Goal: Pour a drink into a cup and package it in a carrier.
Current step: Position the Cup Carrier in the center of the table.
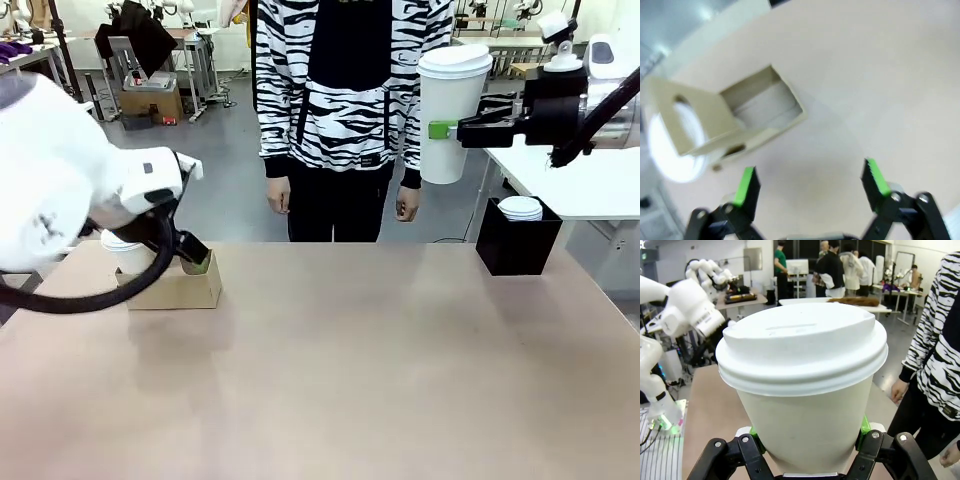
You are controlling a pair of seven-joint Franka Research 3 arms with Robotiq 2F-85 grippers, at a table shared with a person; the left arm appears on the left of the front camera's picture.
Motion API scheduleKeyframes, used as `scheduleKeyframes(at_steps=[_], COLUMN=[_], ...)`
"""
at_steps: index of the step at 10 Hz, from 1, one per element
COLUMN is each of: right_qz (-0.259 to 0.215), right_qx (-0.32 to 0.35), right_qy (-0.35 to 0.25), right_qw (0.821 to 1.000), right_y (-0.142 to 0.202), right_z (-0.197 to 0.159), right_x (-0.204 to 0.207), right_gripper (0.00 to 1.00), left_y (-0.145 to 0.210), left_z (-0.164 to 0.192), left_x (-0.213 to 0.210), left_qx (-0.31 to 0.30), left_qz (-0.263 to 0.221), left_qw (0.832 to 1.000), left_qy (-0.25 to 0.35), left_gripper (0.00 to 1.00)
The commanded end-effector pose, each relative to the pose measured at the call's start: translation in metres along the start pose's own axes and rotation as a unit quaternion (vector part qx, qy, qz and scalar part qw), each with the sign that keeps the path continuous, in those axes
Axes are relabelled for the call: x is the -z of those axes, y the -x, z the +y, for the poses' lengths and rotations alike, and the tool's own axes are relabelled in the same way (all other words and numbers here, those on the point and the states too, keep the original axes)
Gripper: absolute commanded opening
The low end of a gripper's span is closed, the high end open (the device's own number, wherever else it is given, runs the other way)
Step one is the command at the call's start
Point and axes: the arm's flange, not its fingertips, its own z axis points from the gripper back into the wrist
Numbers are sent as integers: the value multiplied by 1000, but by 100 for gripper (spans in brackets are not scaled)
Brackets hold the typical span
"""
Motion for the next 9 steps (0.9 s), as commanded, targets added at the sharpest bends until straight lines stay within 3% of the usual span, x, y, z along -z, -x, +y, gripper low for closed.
scheduleKeyframes(at_steps=[1, 4, 9], right_qz=[-10, -10, -10], right_qx=[-5, -5, -5], right_qy=[2, 2, 2], right_qw=[1000, 1000, 1000], right_y=[-4, -4, -4], right_z=[-1, -1, -1], right_x=[2, 2, 2], right_gripper=[76, 76, 76], left_y=[-32, -77, -102], left_z=[-1, 44, 114], left_x=[-50, -71, -15], left_qx=[-63, -127, -201], left_qz=[40, 51, 85], left_qw=[996, 988, 975], left_qy=[-41, -72, -49], left_gripper=[100, 100, 100])
